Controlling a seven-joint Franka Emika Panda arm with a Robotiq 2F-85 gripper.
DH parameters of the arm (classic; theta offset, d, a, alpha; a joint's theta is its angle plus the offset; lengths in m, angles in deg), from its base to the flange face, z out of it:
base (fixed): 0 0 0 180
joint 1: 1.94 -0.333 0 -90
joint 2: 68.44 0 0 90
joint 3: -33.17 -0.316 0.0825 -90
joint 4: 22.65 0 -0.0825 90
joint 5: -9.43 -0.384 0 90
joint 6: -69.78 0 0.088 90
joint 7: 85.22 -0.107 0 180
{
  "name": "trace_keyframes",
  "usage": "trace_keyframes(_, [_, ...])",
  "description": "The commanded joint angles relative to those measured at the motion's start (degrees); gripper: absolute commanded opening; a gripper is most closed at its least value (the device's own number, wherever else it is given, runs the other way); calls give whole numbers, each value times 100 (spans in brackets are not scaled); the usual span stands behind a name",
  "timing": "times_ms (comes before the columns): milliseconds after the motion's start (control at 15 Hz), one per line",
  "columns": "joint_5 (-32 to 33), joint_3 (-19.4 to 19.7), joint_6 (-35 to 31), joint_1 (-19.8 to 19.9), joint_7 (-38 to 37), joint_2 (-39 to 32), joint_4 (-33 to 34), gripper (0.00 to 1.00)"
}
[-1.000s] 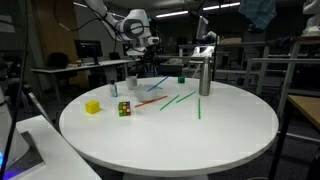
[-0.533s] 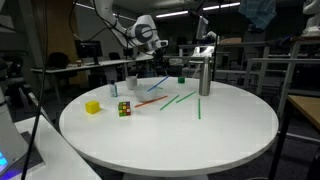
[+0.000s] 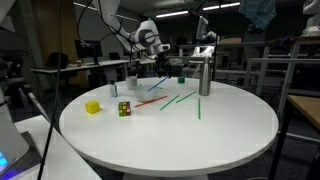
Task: Take the straw from the bowl and place it on the table
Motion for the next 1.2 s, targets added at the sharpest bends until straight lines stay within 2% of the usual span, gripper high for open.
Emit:
trace_keyframes(0, [-121,-54,240,24,-70,-185,361,91])
trace_keyframes(67, [-135,-63,265,33,-57,-204,382,74])
trace_keyframes(733, [-223,-74,344,37,-51,-168,349,0])
trace_keyframes(1133, [-162,-39,412,-25,-62,200,12,0])
